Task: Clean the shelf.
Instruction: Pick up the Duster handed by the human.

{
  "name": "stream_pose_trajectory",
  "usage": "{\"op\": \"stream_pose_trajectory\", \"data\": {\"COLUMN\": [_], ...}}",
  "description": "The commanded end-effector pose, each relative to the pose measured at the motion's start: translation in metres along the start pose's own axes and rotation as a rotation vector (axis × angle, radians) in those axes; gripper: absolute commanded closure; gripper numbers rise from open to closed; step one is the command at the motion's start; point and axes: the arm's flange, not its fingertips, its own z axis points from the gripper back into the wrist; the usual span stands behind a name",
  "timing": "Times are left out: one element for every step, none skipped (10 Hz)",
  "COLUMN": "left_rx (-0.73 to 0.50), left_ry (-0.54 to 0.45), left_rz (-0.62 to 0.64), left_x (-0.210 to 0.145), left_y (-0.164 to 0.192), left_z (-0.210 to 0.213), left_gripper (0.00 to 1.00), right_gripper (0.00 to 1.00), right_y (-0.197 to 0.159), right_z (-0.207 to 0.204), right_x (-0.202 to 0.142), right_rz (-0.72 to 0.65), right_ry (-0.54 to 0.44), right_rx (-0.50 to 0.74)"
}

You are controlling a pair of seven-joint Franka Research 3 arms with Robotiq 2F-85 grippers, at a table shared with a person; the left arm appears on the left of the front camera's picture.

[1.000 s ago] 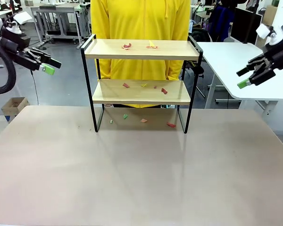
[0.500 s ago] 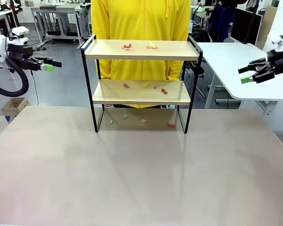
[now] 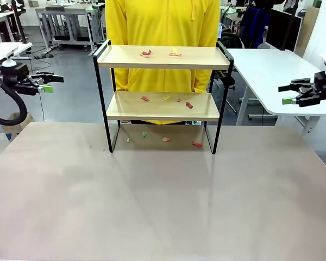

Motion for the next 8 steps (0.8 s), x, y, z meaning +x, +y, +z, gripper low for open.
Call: {"op": "stream_pose_trajectory", "data": {"left_rx": [0.085, 0.123, 0.155, 0.176, 0.189, 0.196, 0.193, 0.185], "left_ry": [-0.042, -0.061, -0.077, -0.087, -0.092, -0.096, -0.099, -0.110], "left_rz": [-0.055, -0.055, -0.034, -0.017, -0.010, -0.005, 0.001, 0.018], "left_x": [-0.006, -0.011, -0.015, -0.018, -0.019, -0.019, -0.019, -0.020], "left_y": [-0.022, -0.024, -0.031, -0.035, -0.037, -0.036, -0.036, -0.036], "left_z": [-0.008, -0.005, -0.002, 0.002, 0.003, 0.005, 0.005, 0.004], "left_gripper": [0.00, 0.00, 0.00, 0.00, 0.00, 0.00, 0.00, 0.00], "right_gripper": [0.00, 0.00, 0.00, 0.00, 0.00, 0.00, 0.00, 0.00], "right_y": [0.012, 0.014, 0.021, 0.024, 0.024, 0.024, 0.024, 0.024], "right_z": [0.006, 0.010, 0.014, 0.015, 0.017, 0.017, 0.017, 0.019], "right_x": [-0.004, -0.005, -0.001, -0.001, -0.001, 0.000, 0.000, 0.000], "right_rz": [0.046, 0.065, 0.079, 0.082, 0.086, 0.086, 0.083, 0.085], "right_ry": [-0.080, -0.095, -0.120, -0.129, -0.139, -0.145, -0.149, -0.154], "right_rx": [-0.028, -0.050, -0.054, -0.059, -0.062, -0.065, -0.066, -0.070]}}
